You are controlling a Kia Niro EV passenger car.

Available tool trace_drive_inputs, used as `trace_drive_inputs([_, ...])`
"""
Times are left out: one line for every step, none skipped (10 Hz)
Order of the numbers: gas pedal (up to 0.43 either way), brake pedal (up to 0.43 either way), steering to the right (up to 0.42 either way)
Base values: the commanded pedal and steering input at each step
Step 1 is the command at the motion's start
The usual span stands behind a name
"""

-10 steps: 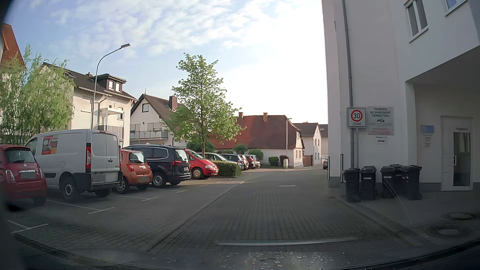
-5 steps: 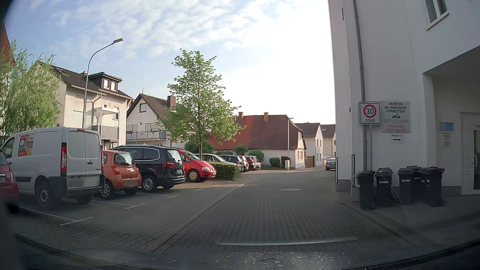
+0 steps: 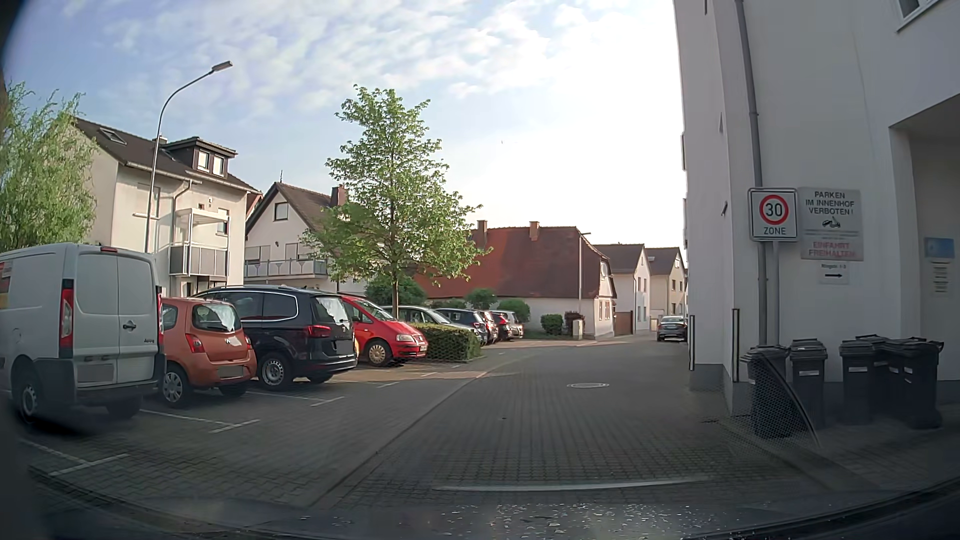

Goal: Follow the waypoints while adhering to traffic rules and regulations

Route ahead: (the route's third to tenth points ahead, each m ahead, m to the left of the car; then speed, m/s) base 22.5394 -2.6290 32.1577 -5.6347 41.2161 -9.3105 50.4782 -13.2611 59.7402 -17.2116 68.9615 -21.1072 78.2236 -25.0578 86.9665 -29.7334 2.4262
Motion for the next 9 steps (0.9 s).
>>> trace_drive_inputs([0.000,0.000,-0.005])
trace_drive_inputs([0.000,0.000,0.000])
trace_drive_inputs([0.000,0.000,0.007])
trace_drive_inputs([0.000,0.000,0.014])
trace_drive_inputs([0.000,0.000,0.012])
trace_drive_inputs([0.000,0.000,0.009])
trace_drive_inputs([0.000,0.000,0.009])
trace_drive_inputs([0.000,0.000,0.010])
trace_drive_inputs([0.000,0.000,0.010])
